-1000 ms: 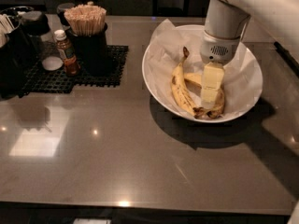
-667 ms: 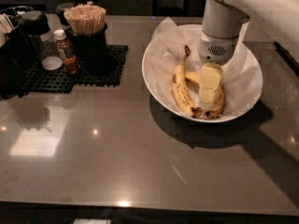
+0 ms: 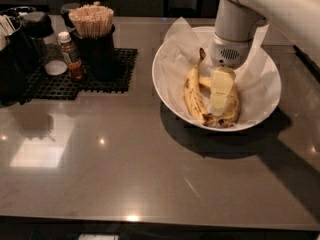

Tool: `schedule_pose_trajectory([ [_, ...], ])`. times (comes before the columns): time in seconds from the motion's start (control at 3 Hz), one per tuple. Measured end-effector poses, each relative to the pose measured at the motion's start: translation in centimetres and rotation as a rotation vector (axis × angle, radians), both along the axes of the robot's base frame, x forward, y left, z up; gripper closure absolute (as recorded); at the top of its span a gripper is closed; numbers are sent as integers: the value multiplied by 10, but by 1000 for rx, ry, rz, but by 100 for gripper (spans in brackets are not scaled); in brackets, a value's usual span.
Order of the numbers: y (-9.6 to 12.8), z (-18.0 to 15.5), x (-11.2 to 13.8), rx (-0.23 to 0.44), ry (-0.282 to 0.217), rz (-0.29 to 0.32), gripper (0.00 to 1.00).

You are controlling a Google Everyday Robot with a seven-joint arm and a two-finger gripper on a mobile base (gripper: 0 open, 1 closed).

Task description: Pick banana from white bowl

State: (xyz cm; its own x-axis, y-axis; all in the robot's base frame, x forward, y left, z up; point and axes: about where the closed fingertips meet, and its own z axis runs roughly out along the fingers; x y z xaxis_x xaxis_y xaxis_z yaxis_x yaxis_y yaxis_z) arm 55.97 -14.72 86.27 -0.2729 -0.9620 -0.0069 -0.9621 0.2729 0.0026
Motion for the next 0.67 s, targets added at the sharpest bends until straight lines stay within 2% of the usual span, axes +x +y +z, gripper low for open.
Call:
schedule_pose_trajectory([
  [0.33, -1, -4, 5, 61, -2, -109, 0],
  [0.67, -7, -10, 5, 191, 6, -334, 11],
])
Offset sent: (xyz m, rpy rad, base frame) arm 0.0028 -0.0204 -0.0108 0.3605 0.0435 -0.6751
